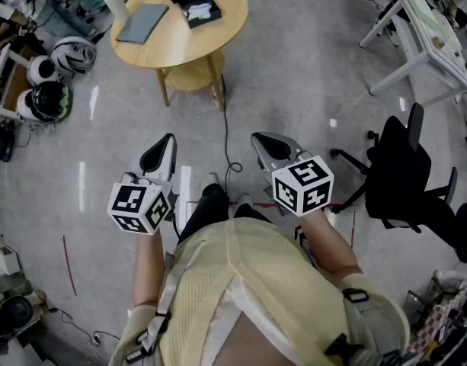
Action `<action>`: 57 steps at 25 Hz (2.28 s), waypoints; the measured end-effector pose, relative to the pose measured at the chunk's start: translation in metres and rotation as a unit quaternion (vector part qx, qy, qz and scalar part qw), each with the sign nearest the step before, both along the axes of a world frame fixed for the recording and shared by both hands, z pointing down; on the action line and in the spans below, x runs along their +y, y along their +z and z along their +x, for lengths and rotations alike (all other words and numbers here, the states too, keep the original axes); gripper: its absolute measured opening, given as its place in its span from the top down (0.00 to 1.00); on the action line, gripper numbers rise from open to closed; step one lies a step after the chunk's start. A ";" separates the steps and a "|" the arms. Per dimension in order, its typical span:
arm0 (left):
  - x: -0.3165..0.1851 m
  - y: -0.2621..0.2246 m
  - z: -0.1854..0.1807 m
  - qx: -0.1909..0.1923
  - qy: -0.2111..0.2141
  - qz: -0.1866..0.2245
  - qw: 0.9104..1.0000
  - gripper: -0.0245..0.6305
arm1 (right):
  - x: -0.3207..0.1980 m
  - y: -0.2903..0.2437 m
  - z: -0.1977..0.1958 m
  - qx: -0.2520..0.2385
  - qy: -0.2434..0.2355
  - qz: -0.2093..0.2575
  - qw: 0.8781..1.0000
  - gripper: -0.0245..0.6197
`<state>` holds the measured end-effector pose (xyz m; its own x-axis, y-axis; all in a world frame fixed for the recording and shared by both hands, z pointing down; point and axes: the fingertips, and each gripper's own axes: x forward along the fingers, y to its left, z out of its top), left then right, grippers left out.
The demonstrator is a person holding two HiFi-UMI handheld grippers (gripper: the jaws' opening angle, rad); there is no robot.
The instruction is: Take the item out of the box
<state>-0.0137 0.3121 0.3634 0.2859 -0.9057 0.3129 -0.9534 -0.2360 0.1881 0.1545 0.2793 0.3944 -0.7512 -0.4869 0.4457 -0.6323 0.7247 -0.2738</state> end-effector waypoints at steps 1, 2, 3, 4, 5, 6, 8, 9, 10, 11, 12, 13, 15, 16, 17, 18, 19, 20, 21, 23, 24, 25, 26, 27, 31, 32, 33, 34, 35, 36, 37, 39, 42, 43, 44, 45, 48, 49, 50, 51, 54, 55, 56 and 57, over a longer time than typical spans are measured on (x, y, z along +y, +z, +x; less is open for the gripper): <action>-0.001 0.001 -0.002 0.014 0.005 -0.001 1.000 0.96 | 0.000 -0.001 -0.003 0.002 0.000 0.001 1.000 0.95; -0.003 0.001 -0.005 0.026 0.010 -0.001 1.000 0.96 | 0.000 -0.001 -0.005 0.004 0.000 0.001 1.000 0.95; -0.005 0.002 -0.007 0.034 0.013 -0.001 0.999 0.96 | -0.001 -0.001 -0.008 0.005 0.001 0.000 1.000 0.95; -0.009 0.004 -0.009 0.037 0.016 -0.002 0.999 0.96 | -0.003 0.000 -0.010 0.006 0.002 -0.005 1.000 0.95; -0.013 0.005 -0.011 0.035 0.021 -0.005 0.999 0.96 | -0.006 0.003 -0.013 0.005 0.006 -0.013 1.000 0.95; -0.018 0.007 -0.013 0.029 0.029 -0.009 0.999 0.96 | -0.009 0.005 -0.017 0.004 0.010 -0.022 1.000 0.95; -0.027 0.007 -0.020 0.008 0.050 -0.012 0.999 0.96 | -0.015 0.008 -0.031 0.005 0.015 -0.033 0.999 0.95; -0.032 0.007 -0.027 -0.006 0.057 -0.011 0.998 0.96 | -0.020 0.009 -0.040 0.009 0.014 -0.032 0.999 0.95; -0.038 0.007 -0.036 -0.018 0.063 -0.011 0.998 0.96 | -0.024 0.008 -0.050 0.012 0.013 -0.029 0.999 0.95; -0.043 0.008 -0.044 -0.028 0.069 -0.011 0.997 0.96 | -0.028 0.007 -0.061 0.014 0.011 -0.027 0.999 0.95; -0.047 0.009 -0.052 -0.033 0.076 -0.011 0.996 0.96 | -0.031 0.006 -0.070 0.013 0.010 -0.026 1.000 0.95; -0.052 0.010 -0.058 -0.036 0.084 -0.010 0.996 0.96 | -0.034 0.006 -0.079 0.013 0.010 -0.026 1.000 0.95; -0.062 0.013 -0.071 -0.045 0.099 -0.008 0.994 0.96 | -0.042 0.007 -0.096 0.014 0.011 -0.027 0.999 0.95; -0.068 0.015 -0.078 -0.055 0.105 -0.008 0.993 0.96 | -0.046 0.008 -0.103 0.015 0.013 -0.027 0.999 0.95; -0.073 0.018 -0.085 -0.067 0.111 -0.009 0.992 0.96 | -0.050 0.009 -0.110 0.016 0.015 -0.027 0.999 0.95; -0.077 0.021 -0.092 -0.081 0.116 -0.010 0.990 0.96 | -0.053 0.010 -0.118 0.016 0.016 -0.027 0.999 0.95; -0.082 0.023 -0.099 -0.094 0.122 -0.010 0.988 0.96 | -0.056 0.010 -0.125 0.015 0.018 -0.028 0.999 0.95; -0.086 0.025 -0.105 -0.104 0.127 -0.009 0.986 0.96 | -0.059 0.011 -0.131 0.016 0.019 -0.029 0.999 0.95; -0.091 0.026 -0.110 -0.111 0.134 -0.008 0.985 0.96 | -0.061 0.011 -0.138 0.017 0.020 -0.029 0.999 0.95; -0.098 0.030 -0.119 -0.117 0.152 -0.008 0.981 0.96 | -0.065 0.013 -0.148 0.022 0.021 -0.029 0.999 0.95; -0.102 0.032 -0.122 -0.121 0.161 -0.009 0.979 0.92 | -0.066 0.015 -0.153 0.024 0.022 -0.030 0.999 0.95; -0.106 0.033 -0.126 -0.126 0.170 -0.009 0.977 0.88 | -0.068 0.016 -0.157 0.026 0.023 -0.031 0.999 0.95; -0.111 0.035 -0.130 -0.132 0.176 -0.010 0.975 0.88 | -0.069 0.017 -0.162 0.027 0.023 -0.032 0.999 0.95; -0.116 0.036 -0.134 -0.138 0.180 -0.010 0.974 0.88 | -0.071 0.018 -0.165 0.029 0.022 -0.033 0.999 0.95; -0.136 0.041 -0.140 -0.151 0.192 -0.011 0.970 0.82 | -0.086 0.022 -0.169 0.034 0.019 -0.034 0.999 0.95; -0.141 0.043 -0.139 -0.155 0.199 -0.012 0.968 0.80 | -0.092 0.022 -0.169 0.033 0.020 -0.033 0.999 0.95; -0.147 0.047 -0.140 -0.163 0.207 -0.014 0.965 0.77 | -0.100 0.022 -0.170 0.032 0.021 -0.033 0.999 0.95; -0.153 0.050 -0.140 -0.174 0.215 -0.018 0.961 0.73 | -0.107 0.022 -0.171 0.029 0.022 -0.034 0.999 0.95; -0.159 0.055 -0.142 -0.186 0.223 -0.022 0.957 0.70 | -0.114 0.022 -0.173 0.025 0.022 -0.037 0.999 0.95; -0.164 0.060 -0.143 -0.198 0.229 -0.026 0.953 0.70 | -0.120 0.021 -0.174 0.022 0.020 -0.038 0.999 0.95; -0.170 0.064 -0.144 -0.207 0.233 -0.030 0.950 0.70 | -0.128 0.021 -0.175 0.021 0.017 -0.039 0.999 0.95; -0.185 0.068 -0.143 -0.218 0.237 -0.033 0.946 0.67 | -0.144 0.022 -0.175 0.024 0.008 -0.037 0.999 0.95; -0.211 0.071 -0.137 -0.249 0.248 -0.035 0.936 0.63 | -0.173 0.026 -0.174 0.021 -0.004 -0.044 0.999 0.95; -0.221 0.073 -0.135 -0.265 0.253 -0.036 0.930 0.62 | -0.184 0.027 -0.174 0.019 -0.008 -0.047 0.999 0.95; -0.231 0.074 -0.134 -0.282 0.257 -0.037 0.924 0.62 | -0.196 0.027 -0.174 0.018 -0.012 -0.048 0.999 0.95; -0.243 0.075 -0.133 -0.296 0.261 -0.039 0.918 0.62 | -0.208 0.027 -0.174 0.017 -0.017 -0.049 0.999 0.95; -0.281 0.077 -0.131 -0.322 0.265 -0.049 0.907 0.62 | -0.243 0.030 -0.174 0.020 -0.032 -0.052 0.998 0.95; -0.293 0.079 -0.129 -0.323 0.264 -0.054 0.907 0.62 | -0.253 0.033 -0.172 0.024 -0.037 -0.054 0.998 0.95; -0.304 0.080 -0.126 -0.321 0.263 -0.059 0.908 0.62 | -0.262 0.035 -0.170 0.027 -0.043 -0.056 0.997 0.95; -0.314 0.082 -0.123 -0.318 0.260 -0.064 0.909 0.62 | -0.271 0.037 -0.167 0.030 -0.049 -0.057 0.997 0.95; -0.349 0.085 -0.118 -0.309 0.242 -0.085 0.916 0.62 | -0.300 0.041 -0.160 0.036 -0.064 -0.060 0.996 0.95; -0.361 0.086 -0.116 -0.307 0.235 -0.093 0.918 0.62 | -0.310 0.043 -0.156 0.036 -0.068 -0.062 0.995 0.95; -0.372 0.087 -0.114 -0.308 0.231 -0.100 0.918 0.62 | -0.318 0.044 -0.153 0.035 -0.072 -0.065 0.995 0.95; -0.383 0.088 -0.111 -0.314 0.231 -0.104 0.915 0.62 | -0.326 0.046 -0.150 0.034 -0.076 -0.068 0.994 0.95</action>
